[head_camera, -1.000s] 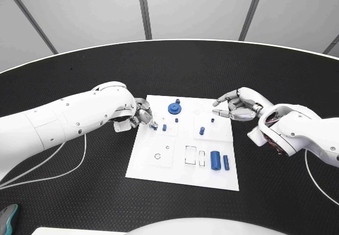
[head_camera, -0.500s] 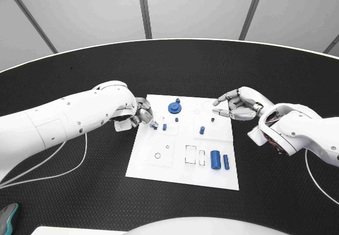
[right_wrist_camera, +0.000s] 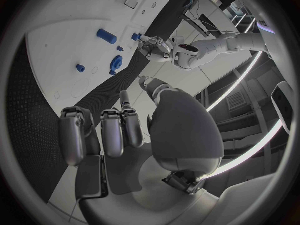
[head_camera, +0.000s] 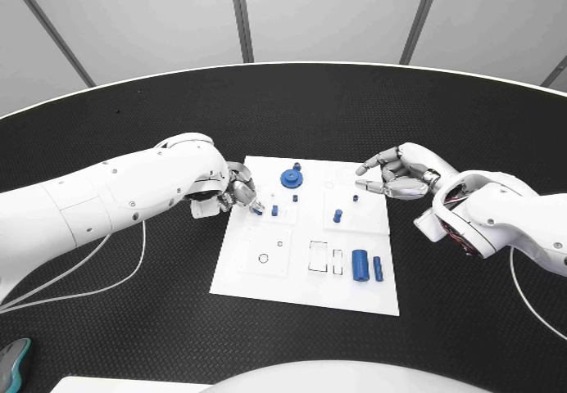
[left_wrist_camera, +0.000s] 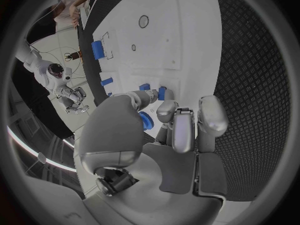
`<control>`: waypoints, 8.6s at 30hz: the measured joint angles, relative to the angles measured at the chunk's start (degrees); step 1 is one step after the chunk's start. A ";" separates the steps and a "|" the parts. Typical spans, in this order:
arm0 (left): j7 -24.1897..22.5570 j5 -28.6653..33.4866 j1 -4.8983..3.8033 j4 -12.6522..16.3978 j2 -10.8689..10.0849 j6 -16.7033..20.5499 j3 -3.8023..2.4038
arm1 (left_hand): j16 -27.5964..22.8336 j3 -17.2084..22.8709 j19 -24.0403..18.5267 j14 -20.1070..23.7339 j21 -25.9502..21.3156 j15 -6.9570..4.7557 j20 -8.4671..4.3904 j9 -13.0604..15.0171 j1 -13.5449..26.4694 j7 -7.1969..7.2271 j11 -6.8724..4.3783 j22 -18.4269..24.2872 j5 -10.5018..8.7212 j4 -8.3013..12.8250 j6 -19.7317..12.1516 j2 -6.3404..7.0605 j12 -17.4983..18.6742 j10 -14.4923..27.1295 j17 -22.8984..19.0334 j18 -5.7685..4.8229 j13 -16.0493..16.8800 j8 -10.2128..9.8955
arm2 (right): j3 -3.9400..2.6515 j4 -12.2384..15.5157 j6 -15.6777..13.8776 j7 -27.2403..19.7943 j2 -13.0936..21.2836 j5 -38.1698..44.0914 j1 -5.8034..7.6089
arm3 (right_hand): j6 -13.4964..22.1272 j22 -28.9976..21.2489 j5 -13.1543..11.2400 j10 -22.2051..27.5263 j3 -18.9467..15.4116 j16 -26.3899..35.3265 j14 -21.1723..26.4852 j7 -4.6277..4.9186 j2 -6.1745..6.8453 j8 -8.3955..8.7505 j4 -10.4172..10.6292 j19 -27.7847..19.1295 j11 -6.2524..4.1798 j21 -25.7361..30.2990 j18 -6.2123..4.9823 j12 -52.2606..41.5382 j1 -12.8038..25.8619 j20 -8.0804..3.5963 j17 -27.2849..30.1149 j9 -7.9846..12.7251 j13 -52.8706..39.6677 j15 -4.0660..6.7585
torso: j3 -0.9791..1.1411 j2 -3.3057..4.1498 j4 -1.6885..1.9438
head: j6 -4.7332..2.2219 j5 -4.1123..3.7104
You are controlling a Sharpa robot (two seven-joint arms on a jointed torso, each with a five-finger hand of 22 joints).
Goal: Assemble the parts on the task board
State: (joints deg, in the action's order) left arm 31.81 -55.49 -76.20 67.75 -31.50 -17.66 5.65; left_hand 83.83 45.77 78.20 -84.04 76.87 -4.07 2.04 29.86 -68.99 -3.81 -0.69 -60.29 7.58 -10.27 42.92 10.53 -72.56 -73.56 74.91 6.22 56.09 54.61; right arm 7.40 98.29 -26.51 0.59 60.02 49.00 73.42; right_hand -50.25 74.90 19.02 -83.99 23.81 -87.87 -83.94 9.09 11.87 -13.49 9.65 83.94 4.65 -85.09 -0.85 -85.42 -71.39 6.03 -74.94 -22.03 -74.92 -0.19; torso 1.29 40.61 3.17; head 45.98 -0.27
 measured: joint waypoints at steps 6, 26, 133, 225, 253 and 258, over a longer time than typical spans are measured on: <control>0.11 -0.01 0.00 -0.04 0.01 0.01 0.00 | 0.00 0.00 0.00 0.00 0.00 0.00 0.00 0.01 0.16 0.03 0.05 -0.04 -0.04 0.00 0.03 0.16 0.00 -0.06 0.00 0.00 0.04 -0.02 | 0.00 -0.03 0.01 0.00 -0.01 0.00 0.00 | 0.00 0.00 0.00 0.00 0.00 0.00 0.00 0.00 0.00 0.00 0.00 0.00 0.00 0.00 0.00 0.00 0.00 0.00 0.00 0.00 0.00 0.00 | -0.01 -0.01 0.00 | 0.10 0.01; 0.67 -0.02 0.01 -0.49 0.54 -0.94 0.01 | 0.00 1.22 0.00 0.00 0.20 0.00 0.00 -0.03 0.58 0.03 -0.18 -0.40 -0.16 1.20 0.42 0.57 -0.93 -1.12 0.00 0.00 1.48 0.02 | 0.00 -0.01 0.01 -0.01 -0.04 0.00 0.00 | 0.00 0.00 0.00 0.00 0.00 0.00 0.00 0.00 0.00 0.00 0.00 0.00 0.00 0.00 0.00 0.00 0.00 0.00 0.02 0.00 0.01 0.00 | 0.01 -0.03 -0.02 | 0.28 0.02; 3.71 0.76 0.65 -3.56 2.44 -0.04 0.05 | 0.00 -13.81 1.12 0.01 0.84 -1.23 -1.12 -1.46 10.31 2.50 -1.69 -1.70 -1.16 -4.17 5.96 2.02 -3.54 -4.65 0.01 0.00 7.66 -0.03 | 0.00 0.06 -0.31 -0.08 0.15 0.00 0.00 | 0.00 0.00 1.05 0.00 0.00 0.00 0.00 0.00 -0.24 -0.22 0.00 0.00 0.00 0.00 0.00 0.00 -0.24 0.00 0.01 0.00 0.00 0.00 | -0.07 -0.06 0.05 | 1.12 -0.58; -29.05 -19.50 3.36 -6.35 8.29 21.39 1.04 | -9.50 -14.00 -16.31 12.17 -19.61 5.63 4.64 -15.94 -7.57 -5.53 6.31 29.12 -0.31 7.02 -2.02 5.74 27.80 26.07 -21.69 3.60 -36.39 -15.96 | 0.01 -0.65 -1.23 -1.23 -0.42 0.00 -0.10 | 0.00 0.00 1.33 0.00 0.00 0.68 0.00 0.00 -0.24 -0.22 0.00 0.00 0.00 2.12 -0.91 1.72 -0.24 0.00 -0.01 0.09 -0.01 0.00 | 0.01 -0.16 0.13 | -2.54 -3.41; -27.08 -20.21 4.65 -9.20 10.27 20.27 1.05 | -5.78 -11.84 -15.85 9.40 -16.47 5.11 4.19 -17.13 -8.46 -5.08 5.59 27.06 -0.31 7.88 0.81 3.90 29.74 23.89 -17.91 4.51 -39.20 -16.62 | 0.01 -0.38 -1.24 -1.19 -0.35 0.00 -0.09 | 0.00 0.00 1.33 0.00 0.00 0.68 0.00 0.00 -0.24 -0.45 0.00 0.00 0.00 2.11 -0.91 1.72 -0.24 0.00 0.01 0.09 0.01 0.00 | 0.04 -0.23 0.12 | -2.21 -3.69; -27.06 -20.22 4.88 -9.37 10.51 20.48 1.05 | -5.78 -11.68 -15.74 9.41 -16.45 5.11 4.08 -17.22 -8.46 -5.08 5.59 26.96 -0.31 8.05 0.81 3.90 29.74 23.89 -17.92 4.64 -39.30 -16.88 | 0.01 -0.38 -1.24 -1.19 -0.37 0.00 -0.09 | 0.00 0.00 1.33 0.00 0.00 0.68 0.00 0.00 -0.24 -0.45 0.00 0.00 0.00 2.11 -0.91 1.72 -0.24 0.00 0.01 0.09 0.01 0.00 | 0.04 -0.22 0.13 | -2.15 -3.78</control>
State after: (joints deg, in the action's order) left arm 4.75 -75.70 -71.32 58.37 -20.99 2.82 6.70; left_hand 78.05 34.09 62.46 -74.64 60.42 1.04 6.11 12.63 -77.45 -8.89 4.90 -33.33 7.27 -2.22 43.74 14.43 -42.82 -49.67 56.99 10.85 16.79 37.73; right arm 7.40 97.91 -27.75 -0.61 59.64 49.00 73.33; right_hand -50.25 74.90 20.35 -84.00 23.81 -87.19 -83.94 9.09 11.63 -13.94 9.65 83.94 4.65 -82.97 -1.76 -83.70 -71.63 6.03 -74.93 -21.93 -74.91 -0.19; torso 1.33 40.39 3.30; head 43.83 -4.05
